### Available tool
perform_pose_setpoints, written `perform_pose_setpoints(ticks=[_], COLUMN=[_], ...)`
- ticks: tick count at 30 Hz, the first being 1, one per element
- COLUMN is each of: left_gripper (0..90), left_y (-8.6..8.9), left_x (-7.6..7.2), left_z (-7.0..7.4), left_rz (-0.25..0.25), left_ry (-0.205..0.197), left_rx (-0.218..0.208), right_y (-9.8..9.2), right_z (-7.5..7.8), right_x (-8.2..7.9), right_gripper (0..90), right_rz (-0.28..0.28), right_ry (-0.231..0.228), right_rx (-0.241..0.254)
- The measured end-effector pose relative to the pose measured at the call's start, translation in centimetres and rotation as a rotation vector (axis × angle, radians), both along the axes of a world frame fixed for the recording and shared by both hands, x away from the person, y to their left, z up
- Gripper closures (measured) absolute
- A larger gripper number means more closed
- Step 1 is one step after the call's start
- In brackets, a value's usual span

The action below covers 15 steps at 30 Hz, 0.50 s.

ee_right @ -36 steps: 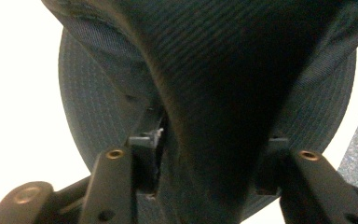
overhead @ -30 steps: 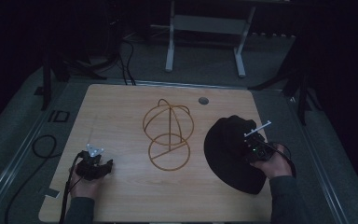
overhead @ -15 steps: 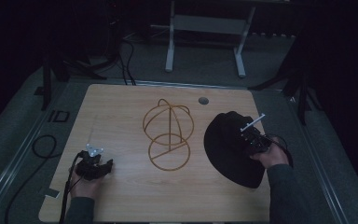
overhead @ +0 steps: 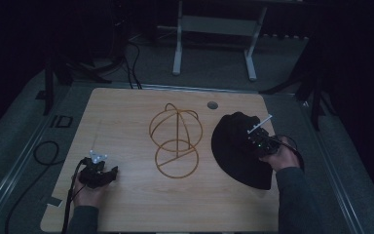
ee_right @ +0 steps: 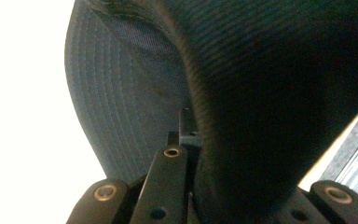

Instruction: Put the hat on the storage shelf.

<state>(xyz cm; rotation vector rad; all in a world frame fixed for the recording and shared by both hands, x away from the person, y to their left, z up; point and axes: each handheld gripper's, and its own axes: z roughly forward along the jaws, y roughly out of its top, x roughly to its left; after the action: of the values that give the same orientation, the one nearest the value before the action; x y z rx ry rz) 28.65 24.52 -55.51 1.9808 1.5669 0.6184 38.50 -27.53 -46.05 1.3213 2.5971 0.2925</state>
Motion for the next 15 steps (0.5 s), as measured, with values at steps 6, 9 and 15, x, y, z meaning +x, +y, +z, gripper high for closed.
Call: perform_pose_setpoints(ticks=[6, 9, 15], left_gripper=[46.0, 46.0, 46.0], left_y=[0.0, 0.0, 0.1], left_x=[0.0, 0.0, 0.0], left_z=[0.0, 0.0, 0.0], left_rz=[0.002, 0.003, 0.005], left_ry=[0.001, 0.001, 0.001], left_rx=[-0.004, -0.006, -0.014], right_y=[0.1, 0.3, 0.9], right_z=[1.1, 1.7, 2.4], right_x=[0.0, 0.2, 0.7], right_gripper=[88.3, 88.2, 88.2], right_rz=[0.022, 0.029, 0.058], right_ry=[-0.049, -0.058, -0.067], right_rx=[0.026, 0.034, 0.027])
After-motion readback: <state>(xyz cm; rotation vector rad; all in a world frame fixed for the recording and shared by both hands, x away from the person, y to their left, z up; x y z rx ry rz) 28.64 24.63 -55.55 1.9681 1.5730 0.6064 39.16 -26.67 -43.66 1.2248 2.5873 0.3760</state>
